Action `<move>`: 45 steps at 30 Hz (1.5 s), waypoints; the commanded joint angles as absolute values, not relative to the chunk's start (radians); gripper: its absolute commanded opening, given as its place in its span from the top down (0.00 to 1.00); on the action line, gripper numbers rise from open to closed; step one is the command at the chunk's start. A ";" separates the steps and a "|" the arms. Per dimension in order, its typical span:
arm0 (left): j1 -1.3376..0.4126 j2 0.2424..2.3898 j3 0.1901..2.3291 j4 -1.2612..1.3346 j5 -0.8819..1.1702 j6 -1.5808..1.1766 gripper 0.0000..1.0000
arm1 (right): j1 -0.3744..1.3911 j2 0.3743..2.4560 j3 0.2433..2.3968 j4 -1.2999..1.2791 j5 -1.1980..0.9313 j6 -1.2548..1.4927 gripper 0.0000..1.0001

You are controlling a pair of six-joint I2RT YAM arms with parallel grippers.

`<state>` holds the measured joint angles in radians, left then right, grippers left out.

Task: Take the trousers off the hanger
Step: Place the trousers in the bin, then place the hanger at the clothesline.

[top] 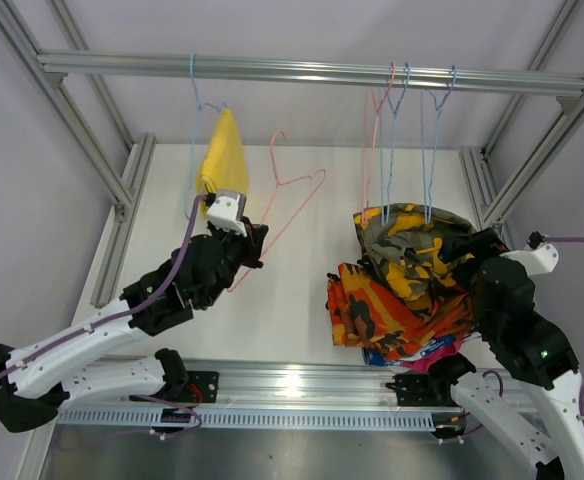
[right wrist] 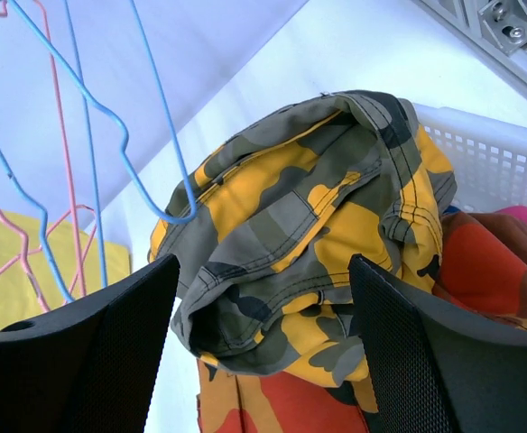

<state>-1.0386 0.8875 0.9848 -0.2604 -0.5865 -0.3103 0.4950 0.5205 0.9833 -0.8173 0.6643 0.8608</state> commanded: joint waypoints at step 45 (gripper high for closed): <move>-0.828 1.355 1.484 -0.261 -0.701 -0.130 0.99 | 0.486 0.525 0.707 -0.483 0.462 0.684 0.16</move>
